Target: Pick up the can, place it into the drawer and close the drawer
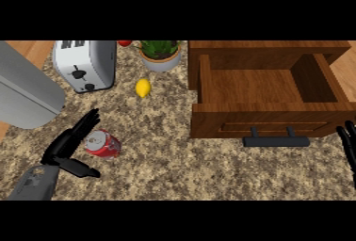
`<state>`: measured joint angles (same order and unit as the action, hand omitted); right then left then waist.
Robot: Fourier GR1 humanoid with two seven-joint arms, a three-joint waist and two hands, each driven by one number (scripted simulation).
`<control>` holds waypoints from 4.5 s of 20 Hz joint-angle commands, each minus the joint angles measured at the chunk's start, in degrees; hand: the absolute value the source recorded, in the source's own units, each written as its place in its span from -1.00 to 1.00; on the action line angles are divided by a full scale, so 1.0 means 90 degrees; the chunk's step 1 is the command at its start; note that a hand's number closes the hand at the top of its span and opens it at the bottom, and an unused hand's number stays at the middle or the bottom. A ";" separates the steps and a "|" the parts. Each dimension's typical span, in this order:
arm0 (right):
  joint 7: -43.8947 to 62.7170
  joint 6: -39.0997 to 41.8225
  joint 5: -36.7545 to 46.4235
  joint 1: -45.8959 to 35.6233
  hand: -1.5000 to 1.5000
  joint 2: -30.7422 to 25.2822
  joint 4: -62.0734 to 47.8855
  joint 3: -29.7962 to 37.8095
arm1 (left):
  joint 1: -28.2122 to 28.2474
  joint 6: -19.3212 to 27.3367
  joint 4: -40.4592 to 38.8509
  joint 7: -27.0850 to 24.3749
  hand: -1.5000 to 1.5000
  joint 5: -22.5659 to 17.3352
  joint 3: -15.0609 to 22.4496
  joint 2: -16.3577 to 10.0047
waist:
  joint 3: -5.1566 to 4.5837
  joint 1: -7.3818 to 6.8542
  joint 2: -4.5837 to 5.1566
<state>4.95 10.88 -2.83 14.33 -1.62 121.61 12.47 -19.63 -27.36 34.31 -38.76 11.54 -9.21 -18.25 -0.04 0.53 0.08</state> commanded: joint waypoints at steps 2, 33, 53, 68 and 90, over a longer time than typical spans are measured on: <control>0.0141 0.0066 -0.0009 0.0088 -1.00 0.0043 0.0361 -0.0031 | -0.0268 -0.0251 -0.0225 -0.0165 -1.00 -0.0020 0.0018 -0.0040 | 0.0002 -0.0012 -0.0006; -0.0280 0.0305 -0.0254 0.0084 -1.00 0.0003 -0.0247 0.0364 | -0.0041 -0.0789 0.0867 0.0629 1.00 -0.0579 0.0437 0.0740 | 0.0009 -0.0080 -0.0026; 0.0138 0.0407 -0.0842 0.0618 -1.00 -0.0011 0.0632 0.0628 | 0.0131 0.2802 0.3928 0.3157 1.00 -0.1399 -0.0230 0.1930 | 0.0009 -0.0049 -0.0033; -0.0396 0.0100 -0.0226 0.0734 -1.00 0.0174 0.0421 0.0089 | -0.1280 0.4362 0.5036 0.5173 1.00 -0.1309 0.1593 0.2026 | 0.0007 0.0011 -0.0012; -0.0077 0.0071 -0.0226 -0.0070 -1.00 0.0043 0.0038 0.0392 | -0.6037 0.6156 0.1732 0.6044 1.00 -0.2008 0.2275 0.2027 | 0.0010 0.0125 0.0030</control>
<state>3.90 12.50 -5.93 16.54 -0.92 124.21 15.96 -68.28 27.81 56.59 16.11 -4.91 10.76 0.00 0.04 1.54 0.19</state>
